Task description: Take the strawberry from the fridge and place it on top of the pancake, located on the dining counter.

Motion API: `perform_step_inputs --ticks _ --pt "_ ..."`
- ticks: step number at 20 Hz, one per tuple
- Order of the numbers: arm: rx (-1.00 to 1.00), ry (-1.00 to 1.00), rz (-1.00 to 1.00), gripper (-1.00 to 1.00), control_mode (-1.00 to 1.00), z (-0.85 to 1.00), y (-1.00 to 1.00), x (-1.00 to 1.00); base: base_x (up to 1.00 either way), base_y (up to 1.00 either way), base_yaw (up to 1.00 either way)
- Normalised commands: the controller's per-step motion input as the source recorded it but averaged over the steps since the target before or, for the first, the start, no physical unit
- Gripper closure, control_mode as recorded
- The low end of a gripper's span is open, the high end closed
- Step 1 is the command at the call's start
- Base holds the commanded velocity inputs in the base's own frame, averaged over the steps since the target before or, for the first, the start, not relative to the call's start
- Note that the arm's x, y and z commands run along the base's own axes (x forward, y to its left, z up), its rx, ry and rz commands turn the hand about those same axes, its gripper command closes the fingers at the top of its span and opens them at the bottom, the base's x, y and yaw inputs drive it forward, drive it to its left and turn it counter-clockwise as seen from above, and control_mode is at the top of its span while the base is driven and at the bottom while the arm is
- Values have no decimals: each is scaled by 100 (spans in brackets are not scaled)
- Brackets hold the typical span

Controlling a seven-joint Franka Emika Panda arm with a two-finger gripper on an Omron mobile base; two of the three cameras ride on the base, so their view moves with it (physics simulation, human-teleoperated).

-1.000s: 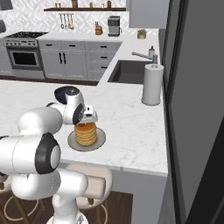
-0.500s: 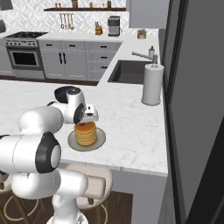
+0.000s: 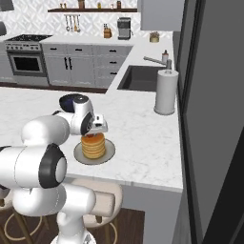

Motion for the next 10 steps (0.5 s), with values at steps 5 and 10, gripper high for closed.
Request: perform_step_inputs --ticks 5,10 --pt "0 -1 0 -100 -100 0 -5 0 0 0 0" --pt "0 -4 0 -100 -100 10 -3 0 0 0 0"
